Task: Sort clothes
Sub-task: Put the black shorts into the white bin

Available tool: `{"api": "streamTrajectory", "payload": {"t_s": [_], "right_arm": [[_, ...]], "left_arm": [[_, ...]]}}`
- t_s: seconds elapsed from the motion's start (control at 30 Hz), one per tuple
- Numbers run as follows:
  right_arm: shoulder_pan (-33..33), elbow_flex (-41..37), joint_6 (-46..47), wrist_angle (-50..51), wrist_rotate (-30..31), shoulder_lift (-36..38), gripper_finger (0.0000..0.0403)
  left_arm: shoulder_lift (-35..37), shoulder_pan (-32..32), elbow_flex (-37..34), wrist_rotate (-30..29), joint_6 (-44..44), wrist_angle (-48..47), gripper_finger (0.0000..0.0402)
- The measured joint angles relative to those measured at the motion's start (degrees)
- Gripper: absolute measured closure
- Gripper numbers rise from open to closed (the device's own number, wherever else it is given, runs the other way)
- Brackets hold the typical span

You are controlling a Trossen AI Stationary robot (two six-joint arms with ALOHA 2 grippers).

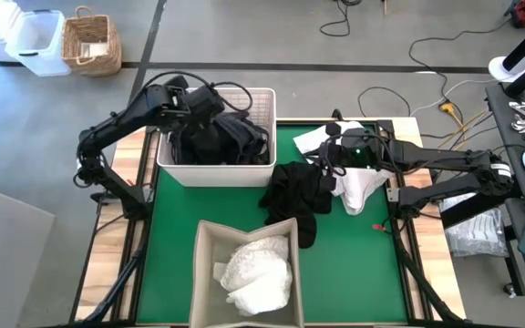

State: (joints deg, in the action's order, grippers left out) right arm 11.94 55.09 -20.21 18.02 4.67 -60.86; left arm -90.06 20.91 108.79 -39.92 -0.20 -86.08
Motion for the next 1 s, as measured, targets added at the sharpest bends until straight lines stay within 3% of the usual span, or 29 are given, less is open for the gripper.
{"api": "streamTrajectory", "payload": {"t_s": [0.67,1.0], "right_arm": [[1.1,0.0,-0.4,0.1,0.0,0.0,0.0390],[1.1,0.0,-0.1,0.2,0.0,0.0,0.0390]], "left_arm": [[0.1,0.0,-3.9,2.1,-0.7,0.3,0.0400],[0.1,0.0,-3.9,4.0,-2.1,0.3,0.0353]]}}
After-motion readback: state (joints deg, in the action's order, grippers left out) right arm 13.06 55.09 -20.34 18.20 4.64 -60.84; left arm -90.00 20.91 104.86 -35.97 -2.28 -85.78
